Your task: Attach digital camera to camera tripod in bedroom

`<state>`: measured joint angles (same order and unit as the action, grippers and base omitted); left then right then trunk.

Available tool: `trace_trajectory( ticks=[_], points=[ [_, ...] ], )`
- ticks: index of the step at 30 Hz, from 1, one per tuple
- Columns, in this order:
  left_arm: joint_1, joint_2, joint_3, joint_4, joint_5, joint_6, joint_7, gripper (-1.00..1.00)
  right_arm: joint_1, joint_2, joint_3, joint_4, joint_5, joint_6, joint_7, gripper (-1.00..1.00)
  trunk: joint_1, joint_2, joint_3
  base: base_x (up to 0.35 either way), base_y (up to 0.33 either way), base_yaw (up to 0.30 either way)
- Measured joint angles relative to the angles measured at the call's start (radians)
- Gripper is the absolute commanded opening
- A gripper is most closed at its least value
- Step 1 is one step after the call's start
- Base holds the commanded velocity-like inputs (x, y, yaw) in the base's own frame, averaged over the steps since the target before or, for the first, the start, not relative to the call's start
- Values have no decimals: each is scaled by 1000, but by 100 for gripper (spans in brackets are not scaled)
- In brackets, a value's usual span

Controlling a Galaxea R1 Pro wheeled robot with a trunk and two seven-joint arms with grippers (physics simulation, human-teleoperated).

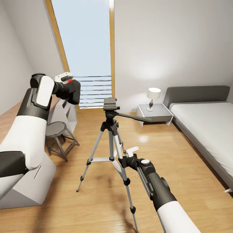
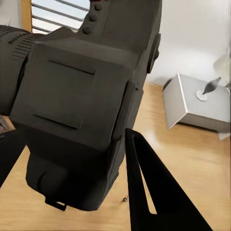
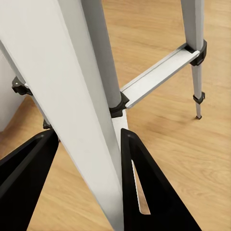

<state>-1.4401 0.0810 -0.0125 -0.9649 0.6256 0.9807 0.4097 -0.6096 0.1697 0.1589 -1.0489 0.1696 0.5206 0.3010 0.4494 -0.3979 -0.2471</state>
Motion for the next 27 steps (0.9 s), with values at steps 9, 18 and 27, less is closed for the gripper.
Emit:
trace_trajectory(
  ticks=[9,18,27],
  points=[
    [-12,-6,0,-16,7,4,-7,-100,0,0,0,0,0,0,0,-100,0,0,0,0,0,0],
    [-52,32,-37,-59,-45,-31,-52,-100,-1,4,-1,7,-5,-3,-10,-100,0,-1,0,0,0,0],
    [-22,8,-32,-7,11,-37,-46,-100,-2,4,-1,7,-3,-3,-6,-100,0,-1,0,0,0,0]
  ],
)
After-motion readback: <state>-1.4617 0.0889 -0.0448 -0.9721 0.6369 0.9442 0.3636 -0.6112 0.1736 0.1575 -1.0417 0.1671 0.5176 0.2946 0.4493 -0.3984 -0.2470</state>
